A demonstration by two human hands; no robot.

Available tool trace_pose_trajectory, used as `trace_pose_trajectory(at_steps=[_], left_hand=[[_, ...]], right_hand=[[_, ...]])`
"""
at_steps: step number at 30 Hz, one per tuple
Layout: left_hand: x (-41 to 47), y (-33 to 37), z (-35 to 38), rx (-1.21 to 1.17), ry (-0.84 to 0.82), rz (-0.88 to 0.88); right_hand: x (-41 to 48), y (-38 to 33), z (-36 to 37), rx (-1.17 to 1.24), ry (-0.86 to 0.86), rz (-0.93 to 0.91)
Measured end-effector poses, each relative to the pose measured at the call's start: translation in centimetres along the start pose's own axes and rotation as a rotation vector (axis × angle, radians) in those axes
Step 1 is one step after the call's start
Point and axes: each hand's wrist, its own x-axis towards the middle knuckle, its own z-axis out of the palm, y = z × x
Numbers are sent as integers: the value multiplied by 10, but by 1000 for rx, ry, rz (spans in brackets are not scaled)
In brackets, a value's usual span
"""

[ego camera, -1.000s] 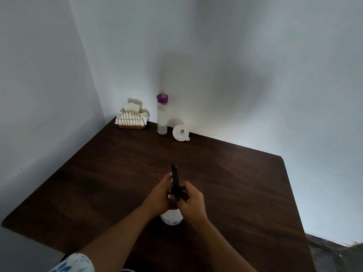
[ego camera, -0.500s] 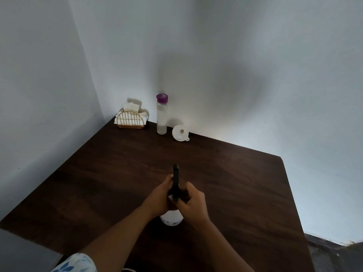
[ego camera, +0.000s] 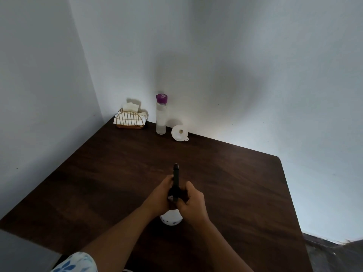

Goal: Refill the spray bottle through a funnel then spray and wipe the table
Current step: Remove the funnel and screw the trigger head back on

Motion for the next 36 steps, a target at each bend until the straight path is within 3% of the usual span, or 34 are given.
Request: trace_pose_trajectory(at_steps=[6,16,20,23,27,32,36], left_hand=[[-1,-2,1,7,-10,24],[-6,-5,1,-50,4,11],[-7,-7,6,10,92,10],[-5,-10,8,15,111,10],[-8,-7,3,-62,50,13],[-9,-9,5,-4,101,11],[-8,-7,4,-13,22,21]], right_hand=[[-2,0,3,-45,1,-66],[-3,-6,6,56,3,4],[-5,-2,2,-40,-19,-125],[-5,-5,4,-20,19,-92],[-3,-7,7,8,31,5],[-7,-2,5,-33,-14,-116],[-7,-3,8,-79,14,-89]])
